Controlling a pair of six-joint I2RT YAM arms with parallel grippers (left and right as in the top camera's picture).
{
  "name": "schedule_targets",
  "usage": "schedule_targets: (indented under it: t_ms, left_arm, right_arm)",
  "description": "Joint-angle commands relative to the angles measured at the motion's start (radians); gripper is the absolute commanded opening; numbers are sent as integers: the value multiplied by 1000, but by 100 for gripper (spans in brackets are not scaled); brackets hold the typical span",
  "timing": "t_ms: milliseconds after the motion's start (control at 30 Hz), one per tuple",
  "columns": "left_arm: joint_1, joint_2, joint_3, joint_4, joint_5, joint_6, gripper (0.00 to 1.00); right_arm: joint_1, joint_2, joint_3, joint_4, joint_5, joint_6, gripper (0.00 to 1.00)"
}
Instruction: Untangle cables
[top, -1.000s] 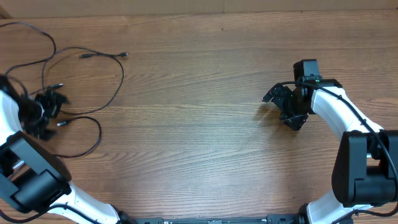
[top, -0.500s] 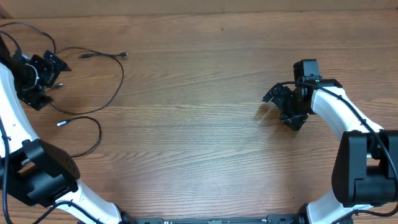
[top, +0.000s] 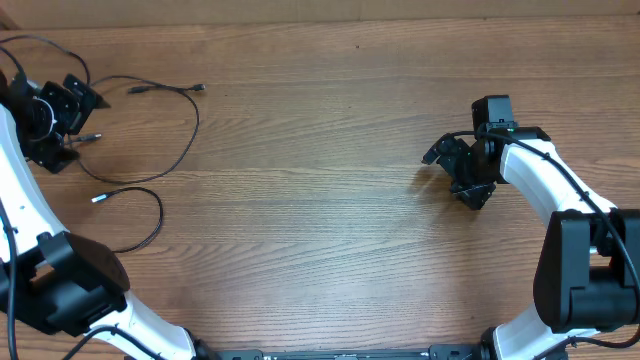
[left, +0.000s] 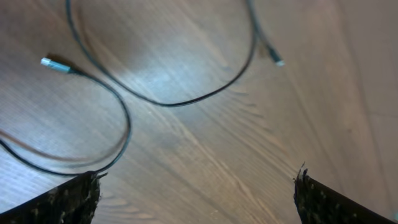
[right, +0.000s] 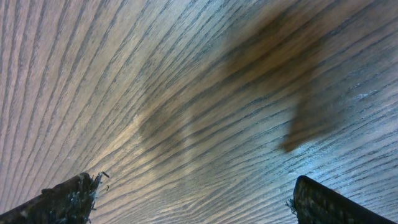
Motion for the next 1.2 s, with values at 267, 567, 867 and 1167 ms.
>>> schedule_targets:
  t_ms: [267,567,867,1167]
  left_arm:
    - [-234,-153,25,132,46,89,100]
    - [-451,-153,25,156,-43,91,100]
    - [-691,-152,23,144,-202,90,100]
    - [-910,-113,-28,138,-274,50,100]
  right_arm:
    - [6,-1,-4,5,10,-8,100]
    - [6,-1,-4,5,10,-8,100]
    - [6,-1,-4,5,10,-8,100]
    - [6,-1,-4,5,10,-8,100]
